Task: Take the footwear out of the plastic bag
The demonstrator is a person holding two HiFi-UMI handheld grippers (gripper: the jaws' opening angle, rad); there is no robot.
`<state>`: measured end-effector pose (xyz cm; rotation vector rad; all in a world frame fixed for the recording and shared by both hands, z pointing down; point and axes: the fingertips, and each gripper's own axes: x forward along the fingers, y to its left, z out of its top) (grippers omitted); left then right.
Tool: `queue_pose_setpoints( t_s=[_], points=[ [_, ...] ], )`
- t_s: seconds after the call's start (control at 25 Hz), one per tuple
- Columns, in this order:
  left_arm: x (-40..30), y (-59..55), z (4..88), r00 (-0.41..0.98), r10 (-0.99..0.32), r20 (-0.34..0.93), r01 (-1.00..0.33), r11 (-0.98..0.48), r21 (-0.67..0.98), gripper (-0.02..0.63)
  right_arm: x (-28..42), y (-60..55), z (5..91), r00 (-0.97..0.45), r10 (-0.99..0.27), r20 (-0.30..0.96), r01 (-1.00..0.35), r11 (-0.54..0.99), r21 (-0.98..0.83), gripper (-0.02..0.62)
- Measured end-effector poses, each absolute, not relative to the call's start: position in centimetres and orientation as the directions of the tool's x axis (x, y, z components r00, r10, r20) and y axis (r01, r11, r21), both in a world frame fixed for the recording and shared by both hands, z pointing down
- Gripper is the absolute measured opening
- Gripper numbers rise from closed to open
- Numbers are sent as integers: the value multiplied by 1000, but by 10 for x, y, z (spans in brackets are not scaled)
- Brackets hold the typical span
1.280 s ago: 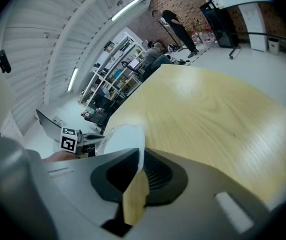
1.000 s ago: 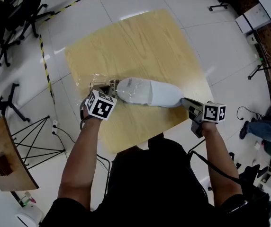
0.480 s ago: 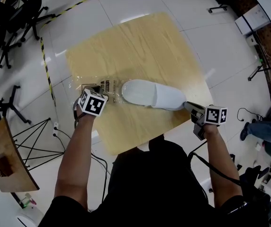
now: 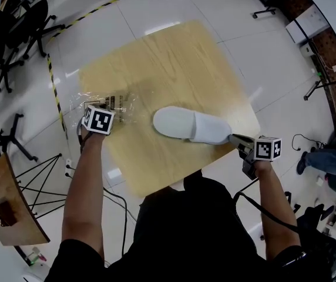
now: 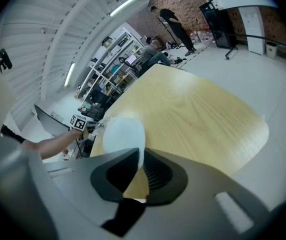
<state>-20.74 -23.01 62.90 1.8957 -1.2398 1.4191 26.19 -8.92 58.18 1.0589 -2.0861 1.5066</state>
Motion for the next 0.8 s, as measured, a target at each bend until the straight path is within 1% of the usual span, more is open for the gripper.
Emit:
queue_pose_setpoints(
  t_s=[0.2, 0.4, 0.56, 0.64, 0.72, 0.8],
  points=[
    [-196, -261, 622, 80, -425, 902, -874, -465, -142, 8, 246, -69, 583, -682, -290, 672, -730, 204, -653, 35],
    [-191, -297, 615, 75, -494, 866, -859, -473, -195, 8, 247, -59, 578, -679, -286, 676, -733, 214, -645, 34],
    [-185, -295, 617, 105, -459, 882, -897, -426, -114, 8, 244, -49, 574, -699, -268, 663, -714, 225, -663, 32],
    [-170, -300, 612, 142, -479, 866, -902, -422, -86, 7, 238, -48, 575, -707, -262, 657, -707, 233, -668, 32],
    [-149, -294, 612, 180, -448, 876, -908, -417, -26, 8, 229, -48, 577, -716, -250, 651, -698, 245, -673, 32],
    [-120, -291, 606, 234, -437, 868, -895, -447, 16, 8, 215, -48, 578, -727, -228, 648, -686, 265, -677, 32]
  ],
)
